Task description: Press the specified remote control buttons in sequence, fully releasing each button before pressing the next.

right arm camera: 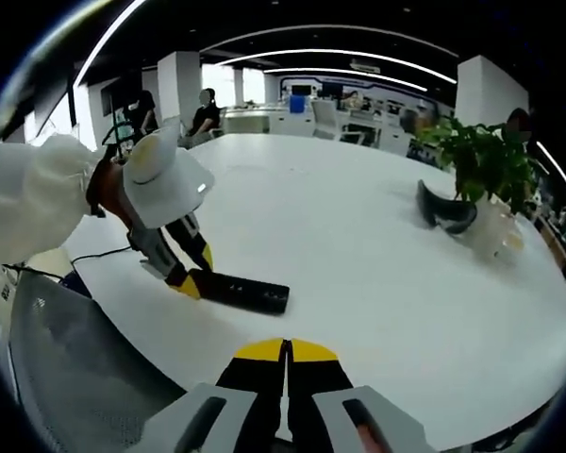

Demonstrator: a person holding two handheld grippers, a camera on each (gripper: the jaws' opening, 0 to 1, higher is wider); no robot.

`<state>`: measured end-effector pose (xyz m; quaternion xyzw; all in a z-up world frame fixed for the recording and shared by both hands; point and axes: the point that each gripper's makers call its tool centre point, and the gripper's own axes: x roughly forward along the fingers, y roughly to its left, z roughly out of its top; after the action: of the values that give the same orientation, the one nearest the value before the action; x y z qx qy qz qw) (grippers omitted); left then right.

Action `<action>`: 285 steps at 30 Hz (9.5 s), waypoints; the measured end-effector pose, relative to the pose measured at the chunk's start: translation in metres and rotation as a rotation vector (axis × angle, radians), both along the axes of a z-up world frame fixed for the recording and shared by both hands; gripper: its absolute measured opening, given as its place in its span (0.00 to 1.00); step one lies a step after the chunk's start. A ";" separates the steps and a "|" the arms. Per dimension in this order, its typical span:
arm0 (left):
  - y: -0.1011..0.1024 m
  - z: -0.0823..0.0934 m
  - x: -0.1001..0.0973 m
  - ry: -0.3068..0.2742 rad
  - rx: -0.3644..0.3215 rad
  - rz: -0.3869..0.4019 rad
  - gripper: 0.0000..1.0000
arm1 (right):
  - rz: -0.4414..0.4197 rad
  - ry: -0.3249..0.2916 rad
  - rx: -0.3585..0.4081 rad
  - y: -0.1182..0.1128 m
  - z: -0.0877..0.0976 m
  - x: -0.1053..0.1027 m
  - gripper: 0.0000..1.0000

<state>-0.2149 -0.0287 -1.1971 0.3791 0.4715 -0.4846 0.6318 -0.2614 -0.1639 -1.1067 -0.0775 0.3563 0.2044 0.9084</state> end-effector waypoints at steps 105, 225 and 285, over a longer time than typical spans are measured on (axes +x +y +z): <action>-0.012 0.005 -0.093 -0.087 -0.364 -0.036 0.24 | -0.032 0.633 0.256 0.027 -0.076 -0.019 0.00; -0.027 0.007 -0.096 -0.110 -0.546 -0.009 0.25 | 0.048 0.650 0.306 0.045 -0.075 -0.025 0.00; -0.031 0.007 -0.099 -0.102 -0.550 -0.034 0.25 | 0.147 0.639 0.262 0.060 -0.074 -0.035 0.00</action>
<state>-0.3143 -0.0598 -1.1901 0.2253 0.2834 -0.5853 0.7255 -0.2964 -0.1044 -1.1811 0.0820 0.5868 0.3270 0.7362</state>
